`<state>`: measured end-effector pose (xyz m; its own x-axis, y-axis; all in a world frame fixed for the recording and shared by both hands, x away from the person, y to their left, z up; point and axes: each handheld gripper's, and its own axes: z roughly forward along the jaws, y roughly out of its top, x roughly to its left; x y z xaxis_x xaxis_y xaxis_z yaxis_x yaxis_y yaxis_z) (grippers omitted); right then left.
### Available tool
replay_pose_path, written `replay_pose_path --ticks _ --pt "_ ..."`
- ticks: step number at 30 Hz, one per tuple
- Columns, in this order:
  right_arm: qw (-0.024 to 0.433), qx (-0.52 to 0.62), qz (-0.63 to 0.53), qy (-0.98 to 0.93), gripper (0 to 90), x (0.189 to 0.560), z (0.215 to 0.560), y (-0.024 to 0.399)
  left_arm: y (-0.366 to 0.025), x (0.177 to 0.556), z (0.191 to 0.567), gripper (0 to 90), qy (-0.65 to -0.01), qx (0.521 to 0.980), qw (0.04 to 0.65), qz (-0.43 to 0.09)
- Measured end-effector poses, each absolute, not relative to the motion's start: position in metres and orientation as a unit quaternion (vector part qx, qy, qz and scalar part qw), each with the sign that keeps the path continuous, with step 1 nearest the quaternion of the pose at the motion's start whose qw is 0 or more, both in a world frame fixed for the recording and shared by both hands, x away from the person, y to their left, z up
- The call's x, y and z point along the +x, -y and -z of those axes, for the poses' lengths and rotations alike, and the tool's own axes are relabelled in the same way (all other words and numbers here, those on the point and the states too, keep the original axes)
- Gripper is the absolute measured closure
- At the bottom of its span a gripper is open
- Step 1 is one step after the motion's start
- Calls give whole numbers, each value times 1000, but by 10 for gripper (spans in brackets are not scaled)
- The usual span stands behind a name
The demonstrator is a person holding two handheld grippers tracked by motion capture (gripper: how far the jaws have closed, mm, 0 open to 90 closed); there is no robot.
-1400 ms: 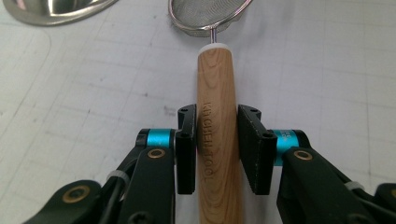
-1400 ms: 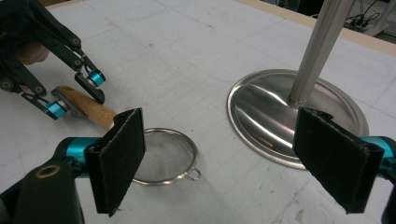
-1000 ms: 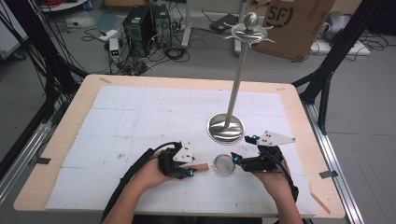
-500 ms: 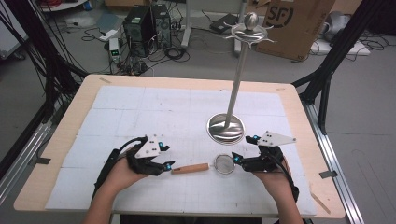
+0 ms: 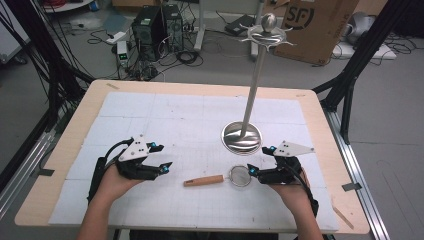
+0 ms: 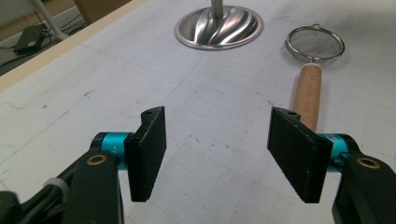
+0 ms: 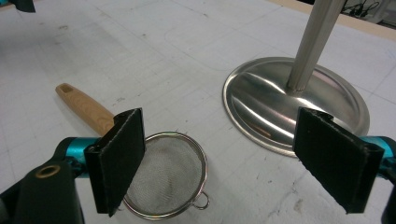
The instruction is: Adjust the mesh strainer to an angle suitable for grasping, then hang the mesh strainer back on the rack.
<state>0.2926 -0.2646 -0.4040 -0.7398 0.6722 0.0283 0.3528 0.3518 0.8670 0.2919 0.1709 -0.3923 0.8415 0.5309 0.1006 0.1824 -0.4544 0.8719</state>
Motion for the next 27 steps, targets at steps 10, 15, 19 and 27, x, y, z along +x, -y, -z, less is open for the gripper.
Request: replay_pose_path --ticks 10,15,19,27 --pt "165 318 -468 -808 164 291 405 262 -171 291 390 327 -216 830 482 -180" --pt "162 317 -467 -809 164 291 406 260 -173 291 389 309 -216 825 491 -178" --pt "164 315 -466 -810 164 291 406 259 -175 292 389 292 -220 824 490 -181" --pt "159 305 -467 -815 164 290 406 254 -179 292 388 275 -233 814 496 -190"
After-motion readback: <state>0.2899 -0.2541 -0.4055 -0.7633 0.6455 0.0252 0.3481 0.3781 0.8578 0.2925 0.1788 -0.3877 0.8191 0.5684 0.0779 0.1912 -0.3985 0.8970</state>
